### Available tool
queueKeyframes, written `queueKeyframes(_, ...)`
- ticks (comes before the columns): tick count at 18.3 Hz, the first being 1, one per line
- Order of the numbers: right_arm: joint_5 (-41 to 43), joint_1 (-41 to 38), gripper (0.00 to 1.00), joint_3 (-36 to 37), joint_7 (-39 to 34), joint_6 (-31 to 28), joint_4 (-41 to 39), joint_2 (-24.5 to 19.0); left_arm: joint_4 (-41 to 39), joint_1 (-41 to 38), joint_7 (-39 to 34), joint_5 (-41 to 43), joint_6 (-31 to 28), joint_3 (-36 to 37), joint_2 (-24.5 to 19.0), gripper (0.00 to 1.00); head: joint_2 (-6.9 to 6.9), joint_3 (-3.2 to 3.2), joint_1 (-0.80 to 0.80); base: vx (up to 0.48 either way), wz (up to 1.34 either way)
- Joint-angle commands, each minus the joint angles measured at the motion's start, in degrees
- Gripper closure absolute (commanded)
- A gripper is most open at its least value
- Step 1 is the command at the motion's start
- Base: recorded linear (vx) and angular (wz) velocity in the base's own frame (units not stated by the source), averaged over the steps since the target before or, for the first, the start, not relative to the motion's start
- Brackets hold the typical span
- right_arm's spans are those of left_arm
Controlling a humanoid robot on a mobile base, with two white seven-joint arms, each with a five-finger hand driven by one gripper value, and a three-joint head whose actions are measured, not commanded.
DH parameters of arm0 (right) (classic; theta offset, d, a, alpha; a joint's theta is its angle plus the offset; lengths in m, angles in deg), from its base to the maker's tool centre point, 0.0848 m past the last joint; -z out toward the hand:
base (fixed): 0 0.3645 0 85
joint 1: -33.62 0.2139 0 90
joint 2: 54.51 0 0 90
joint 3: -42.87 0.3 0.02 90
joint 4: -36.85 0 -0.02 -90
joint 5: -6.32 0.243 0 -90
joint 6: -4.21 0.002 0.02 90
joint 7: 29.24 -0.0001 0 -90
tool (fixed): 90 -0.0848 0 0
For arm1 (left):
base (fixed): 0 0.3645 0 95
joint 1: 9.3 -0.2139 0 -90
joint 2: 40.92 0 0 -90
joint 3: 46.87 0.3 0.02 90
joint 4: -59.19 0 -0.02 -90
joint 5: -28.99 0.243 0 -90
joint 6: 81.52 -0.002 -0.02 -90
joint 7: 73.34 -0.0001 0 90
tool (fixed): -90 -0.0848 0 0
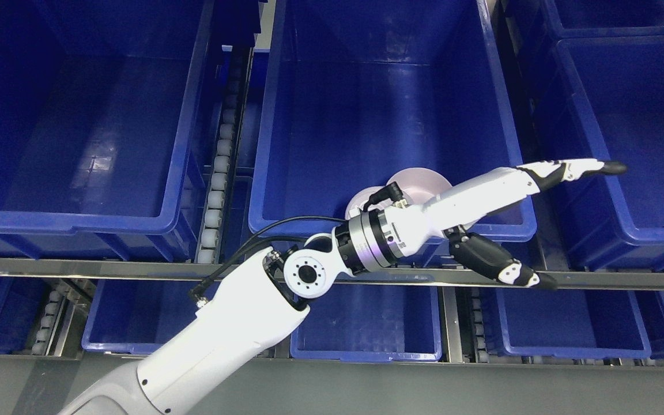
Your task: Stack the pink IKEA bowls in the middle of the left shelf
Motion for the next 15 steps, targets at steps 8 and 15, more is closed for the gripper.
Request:
queueKeyframes(8, 0.00, -1.67, 0.00, 0.70, -0.05, -0.06, -1.93, 1.00, -7.18, -2.90, -0.44, -3.26, -0.95, 10.83, -0.56, 0.00, -0.01, 0.00, 0.00, 0.000, 0.00)
queueKeyframes(15, 0.00, -1.67, 0.00, 0.62, -0.05, 0.03, -1.93, 1.00, -7.71, -5.38, -0.35, -3.26, -0.77, 5.83, -0.56, 0.00, -0.01, 0.00, 0.00, 0.000, 0.00)
